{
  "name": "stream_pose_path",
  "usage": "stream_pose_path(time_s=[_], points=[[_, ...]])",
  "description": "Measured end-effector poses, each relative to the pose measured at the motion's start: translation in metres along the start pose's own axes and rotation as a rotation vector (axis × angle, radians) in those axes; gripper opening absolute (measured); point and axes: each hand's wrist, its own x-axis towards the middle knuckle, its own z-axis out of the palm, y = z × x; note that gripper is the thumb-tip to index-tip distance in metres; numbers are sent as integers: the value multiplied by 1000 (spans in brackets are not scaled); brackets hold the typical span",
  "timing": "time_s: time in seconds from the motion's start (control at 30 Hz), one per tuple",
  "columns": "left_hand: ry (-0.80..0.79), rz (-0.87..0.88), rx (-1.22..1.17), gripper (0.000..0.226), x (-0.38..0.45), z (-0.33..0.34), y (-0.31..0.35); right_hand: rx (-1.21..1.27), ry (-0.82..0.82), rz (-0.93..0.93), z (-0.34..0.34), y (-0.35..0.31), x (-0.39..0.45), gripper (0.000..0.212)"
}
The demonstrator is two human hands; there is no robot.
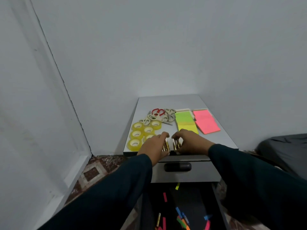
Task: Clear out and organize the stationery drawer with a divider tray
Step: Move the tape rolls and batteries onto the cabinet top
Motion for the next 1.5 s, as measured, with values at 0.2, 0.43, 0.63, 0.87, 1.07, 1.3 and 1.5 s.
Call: stream_pose_path(time_s=[0.2,0.43,0.63,0.87,1.07,1.3,1.5], points=[[-36,-54,100,63,70,4,-21,-99,-1,24,-13,15,55,61],[-23,-63,228,56,120,18,-43,-176,-5,44,-5,27,105,37],[11,-42,277,57,137,26,-45,-47,136,48,0,30,116,64],[39,-41,253,64,111,12,-35,-34,199,40,-3,24,89,61],[56,-30,220,52,69,-10,-22,-42,145,29,-17,11,44,55],[62,30,82,40,5,-17,-7,-47,113,11,-11,4,-16,41],[41,61,77,36,-44,5,-1,-67,92,-1,13,1,-56,35]])
